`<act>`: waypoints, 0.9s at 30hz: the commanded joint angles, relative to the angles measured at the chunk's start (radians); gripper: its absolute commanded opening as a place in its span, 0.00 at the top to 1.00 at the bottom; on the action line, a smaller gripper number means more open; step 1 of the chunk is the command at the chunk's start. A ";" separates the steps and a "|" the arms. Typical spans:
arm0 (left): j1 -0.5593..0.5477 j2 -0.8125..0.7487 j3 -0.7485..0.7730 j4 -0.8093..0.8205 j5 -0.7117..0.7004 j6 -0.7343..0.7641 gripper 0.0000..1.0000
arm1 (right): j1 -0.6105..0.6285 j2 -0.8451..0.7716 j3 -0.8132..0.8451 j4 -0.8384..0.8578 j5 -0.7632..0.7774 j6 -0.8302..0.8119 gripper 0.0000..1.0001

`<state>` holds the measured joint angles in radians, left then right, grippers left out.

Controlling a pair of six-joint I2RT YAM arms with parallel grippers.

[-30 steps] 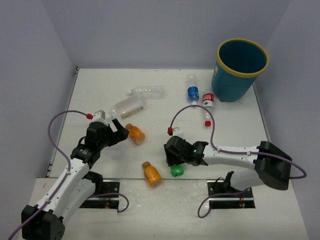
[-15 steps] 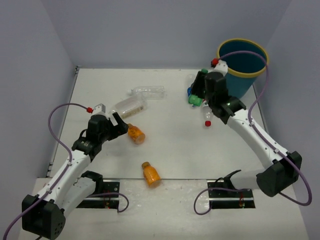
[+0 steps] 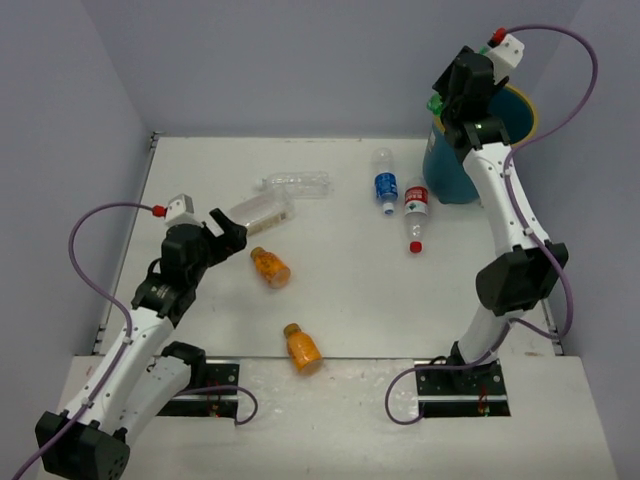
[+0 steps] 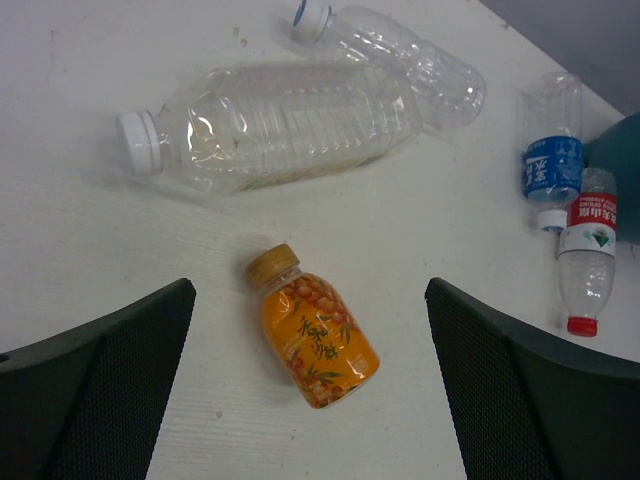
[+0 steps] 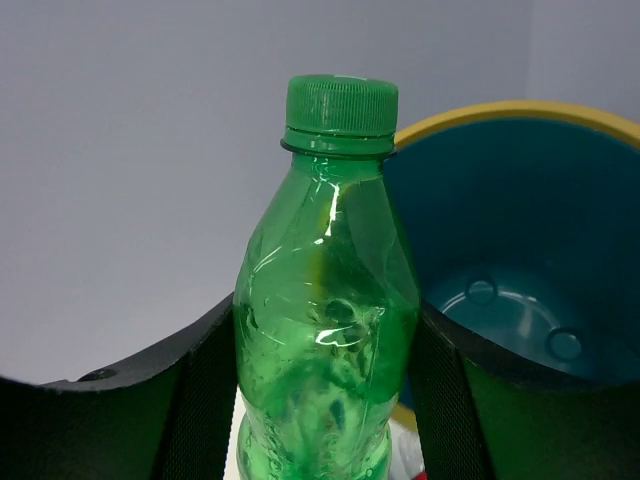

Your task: Put the plastic bottles in the bin

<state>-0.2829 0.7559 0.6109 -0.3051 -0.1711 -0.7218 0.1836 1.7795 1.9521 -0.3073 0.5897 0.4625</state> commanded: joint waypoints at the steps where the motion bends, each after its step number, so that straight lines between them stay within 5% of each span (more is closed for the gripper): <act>1: -0.002 -0.013 0.017 0.063 -0.042 0.027 0.00 | -0.053 0.067 0.043 0.126 0.271 0.100 0.62; 7: -0.002 0.097 0.043 0.068 0.070 0.090 0.00 | -0.075 0.068 -0.100 0.439 0.357 0.031 0.52; 16: -0.004 0.196 0.055 0.070 0.140 0.116 0.00 | -0.058 0.118 -0.084 0.568 0.475 -0.102 0.01; 24: -0.018 0.241 0.063 0.050 0.223 0.094 0.00 | -0.058 0.035 -0.133 0.496 0.352 -0.089 0.01; 27: -0.067 0.283 0.079 -0.018 0.132 0.074 0.00 | -0.055 -0.031 -0.139 0.391 0.248 -0.055 0.01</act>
<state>-0.2948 0.9968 0.6328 -0.2721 0.0059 -0.6357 0.1246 1.8778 1.8193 0.1586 0.9513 0.3736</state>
